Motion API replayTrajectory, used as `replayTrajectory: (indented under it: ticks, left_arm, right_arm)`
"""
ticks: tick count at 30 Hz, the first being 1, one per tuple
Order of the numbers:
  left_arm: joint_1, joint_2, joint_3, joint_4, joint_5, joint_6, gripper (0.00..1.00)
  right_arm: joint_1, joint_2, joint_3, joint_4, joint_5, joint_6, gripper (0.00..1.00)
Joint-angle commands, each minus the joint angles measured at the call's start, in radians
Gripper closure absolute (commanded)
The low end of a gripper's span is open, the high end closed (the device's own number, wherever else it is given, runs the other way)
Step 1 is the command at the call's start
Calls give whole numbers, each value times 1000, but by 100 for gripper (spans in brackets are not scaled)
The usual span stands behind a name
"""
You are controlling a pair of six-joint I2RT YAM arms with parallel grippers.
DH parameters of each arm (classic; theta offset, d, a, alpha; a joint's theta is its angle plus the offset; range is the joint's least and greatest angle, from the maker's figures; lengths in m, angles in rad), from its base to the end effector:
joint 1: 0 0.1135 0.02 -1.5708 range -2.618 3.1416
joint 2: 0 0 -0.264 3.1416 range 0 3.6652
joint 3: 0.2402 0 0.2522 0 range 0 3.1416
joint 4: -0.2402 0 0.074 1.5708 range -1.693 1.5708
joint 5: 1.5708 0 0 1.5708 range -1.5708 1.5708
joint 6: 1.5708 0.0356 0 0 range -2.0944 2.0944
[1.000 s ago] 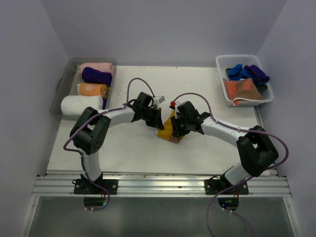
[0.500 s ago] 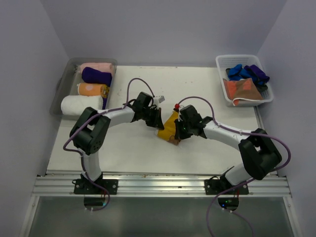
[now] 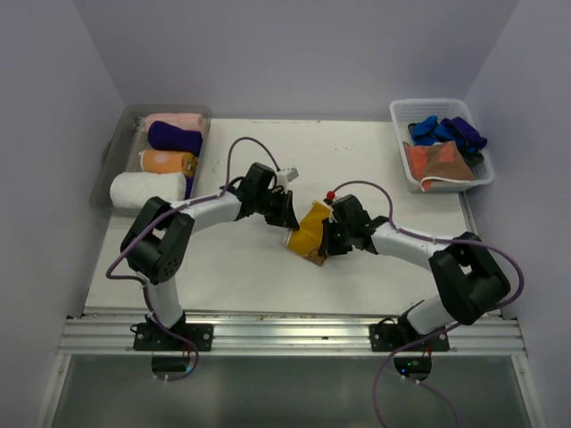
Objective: Roll the towels
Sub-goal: Roll the towel
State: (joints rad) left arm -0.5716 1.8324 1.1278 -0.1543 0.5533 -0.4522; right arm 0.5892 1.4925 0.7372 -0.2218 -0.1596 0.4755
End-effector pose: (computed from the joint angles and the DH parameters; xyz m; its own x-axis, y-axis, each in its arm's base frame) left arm 0.3111 -0.2223 0.1766 -0.9000 0.1369 -0.4138 0.3955 0.6555 -0.6433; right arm 0.2296 0.1602 0.1620 -0.8977 -0.0564 -0.4371 -0.2380 0.8967 0.3732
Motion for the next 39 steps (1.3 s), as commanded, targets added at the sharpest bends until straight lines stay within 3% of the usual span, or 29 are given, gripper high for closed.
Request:
replayTrajectory:
  ticks: [1,5,7,9,11,17,23,28,32,39]
  left_arm:
    - [-20,43,29,68,30,-23,100]
    - [-31,90,30,97,42,-39,100]
    - [-36,106,35,99,42,-40,100]
    - [-36,111,38,101,42,-40,100]
    - [-36,107,40,101,46,-40,100]
    - [-36,94,69,43,50,0,100]
    - [-37,114,115,-7,53,32,100]
    - [-36,139,124,-11,63,37,100]
    - [-36,156,132,-13,68,40,100]
    - [-34,200,181,-22,66,38,100]
  right_arm:
    - [-19,28,-42,13,-12,54,100]
    - [-20,-12,-56,1,6,63,98]
    - [-16,-47,-58,-33,23,49,86]
    - [-5,-125,-45,-91,92,29,66]
    - [26,-205,-7,-161,146,-9,58]
    - [115,-262,117,-258,305,-158,59]
    - [253,-108,229,-275,387,-325,55]
    - [277,-55,220,-179,391,-391,50]
    - [279,-29,182,-119,385,-429,40]
    - [282,29,151,-68,364,-420,39]
